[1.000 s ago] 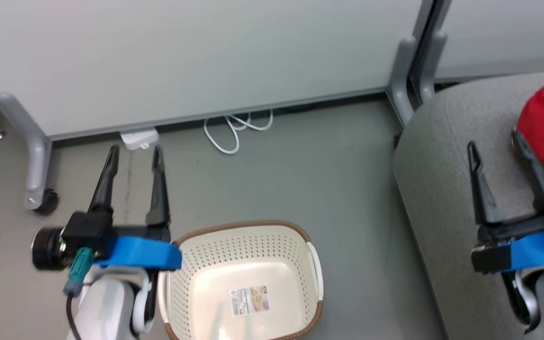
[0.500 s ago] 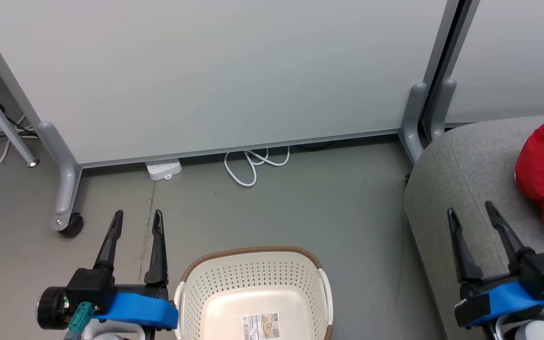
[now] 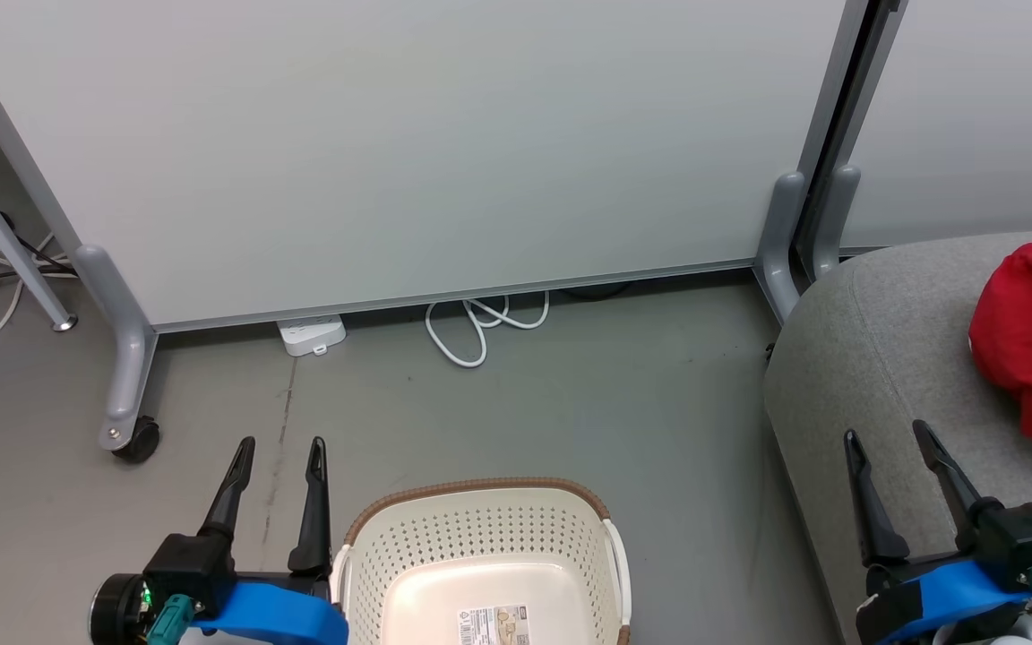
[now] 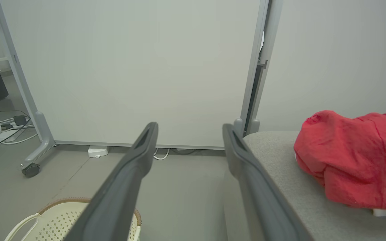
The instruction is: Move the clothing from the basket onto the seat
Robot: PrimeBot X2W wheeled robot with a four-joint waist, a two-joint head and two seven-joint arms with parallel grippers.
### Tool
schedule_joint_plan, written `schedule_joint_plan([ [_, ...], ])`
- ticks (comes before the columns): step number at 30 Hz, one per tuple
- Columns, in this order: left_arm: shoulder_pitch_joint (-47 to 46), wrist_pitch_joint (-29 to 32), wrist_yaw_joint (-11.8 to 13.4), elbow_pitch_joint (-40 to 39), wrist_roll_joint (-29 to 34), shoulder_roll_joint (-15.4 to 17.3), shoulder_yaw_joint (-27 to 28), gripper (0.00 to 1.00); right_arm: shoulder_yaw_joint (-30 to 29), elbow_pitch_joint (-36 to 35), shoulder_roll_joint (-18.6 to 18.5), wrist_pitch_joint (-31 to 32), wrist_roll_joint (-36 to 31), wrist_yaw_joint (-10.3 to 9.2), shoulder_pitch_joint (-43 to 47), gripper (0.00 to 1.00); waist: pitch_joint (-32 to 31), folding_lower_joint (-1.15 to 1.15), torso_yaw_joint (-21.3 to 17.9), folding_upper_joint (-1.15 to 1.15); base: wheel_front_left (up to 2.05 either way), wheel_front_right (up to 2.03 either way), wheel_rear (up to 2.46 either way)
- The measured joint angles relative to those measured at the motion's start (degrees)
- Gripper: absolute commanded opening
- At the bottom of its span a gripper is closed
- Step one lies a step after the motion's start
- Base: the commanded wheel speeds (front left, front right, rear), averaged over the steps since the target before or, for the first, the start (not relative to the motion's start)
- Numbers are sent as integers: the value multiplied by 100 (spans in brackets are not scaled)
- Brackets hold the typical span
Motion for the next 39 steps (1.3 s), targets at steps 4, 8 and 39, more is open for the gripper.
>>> schedule_joint_plan([
  [4, -1, 0, -18, 33, 21, -2, -1, 100, -11, 9, -1, 0, 1, 0, 3, 100, -5, 0, 10, 0, 0, 0, 0],
  [8, 51, 8, -11, 136, 34, -3, -12, 0, 1, 102, 15, 11, 2, 0, 33, 0, -4, 0, 16, 0, 0, 0, 0],
  [39, 54, 771, -16, 254, -2917, -10, 319, 0, -124, 207, 178, 777, 3059, -1, 64, 0, 22, 0, -27, 0, 0, 0, 0],
])
